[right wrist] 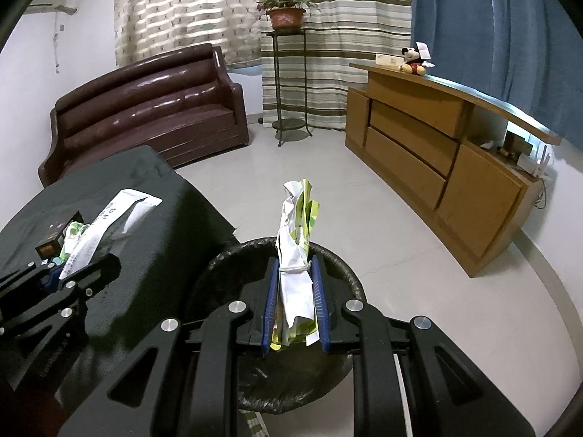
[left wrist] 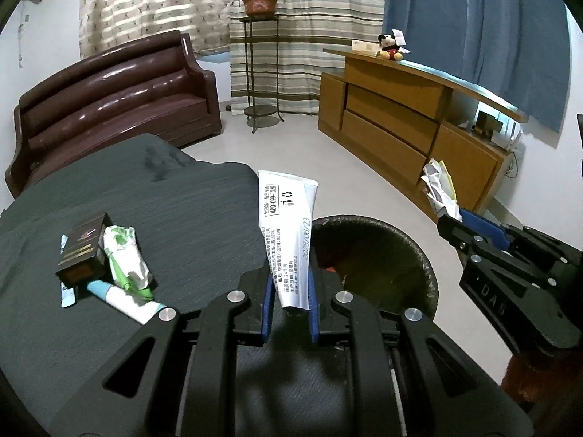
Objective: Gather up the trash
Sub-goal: 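Carry both items over the black bin and open both grippers to drop them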
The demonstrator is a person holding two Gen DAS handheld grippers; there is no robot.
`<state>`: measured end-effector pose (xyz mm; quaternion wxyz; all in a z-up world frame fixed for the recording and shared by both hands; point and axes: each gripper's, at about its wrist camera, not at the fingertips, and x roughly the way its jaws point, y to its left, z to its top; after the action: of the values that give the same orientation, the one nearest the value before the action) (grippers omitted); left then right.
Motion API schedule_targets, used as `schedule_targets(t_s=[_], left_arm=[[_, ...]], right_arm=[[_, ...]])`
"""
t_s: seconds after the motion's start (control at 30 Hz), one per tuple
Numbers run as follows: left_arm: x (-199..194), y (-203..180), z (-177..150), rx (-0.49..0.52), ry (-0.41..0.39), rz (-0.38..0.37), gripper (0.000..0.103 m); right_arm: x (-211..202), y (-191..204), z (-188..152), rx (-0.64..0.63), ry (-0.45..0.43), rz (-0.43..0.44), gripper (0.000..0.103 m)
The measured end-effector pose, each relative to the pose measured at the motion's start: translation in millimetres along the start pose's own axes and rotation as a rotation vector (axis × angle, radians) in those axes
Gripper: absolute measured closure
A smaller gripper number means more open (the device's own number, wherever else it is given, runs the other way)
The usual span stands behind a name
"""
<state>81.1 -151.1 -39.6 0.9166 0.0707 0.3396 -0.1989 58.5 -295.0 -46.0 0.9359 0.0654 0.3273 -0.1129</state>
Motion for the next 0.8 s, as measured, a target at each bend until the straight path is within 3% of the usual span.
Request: schedule_targets(t_s=[0.53, 0.63, 0.67, 0.8], left_arm=[[28, -14, 8, 0.003, 0.040, 0.007, 0.087], [30, -16, 8, 0.002, 0.047, 0.009, 0.082], [31, -16, 7, 0.000, 0.049, 0.009, 0.080], [32, -17, 7, 0.000, 0.056, 0.009, 0.073]], right_arm=[[21, -9, 1, 0.023, 0.026, -0.001, 0.083], [25, -12, 0, 0.038, 0.038, 0.006, 0.073], [25, -13, 0, 0.043, 0.038, 0.006, 0.065], [24, -14, 0, 0.045, 0.033, 0.000, 0.063]])
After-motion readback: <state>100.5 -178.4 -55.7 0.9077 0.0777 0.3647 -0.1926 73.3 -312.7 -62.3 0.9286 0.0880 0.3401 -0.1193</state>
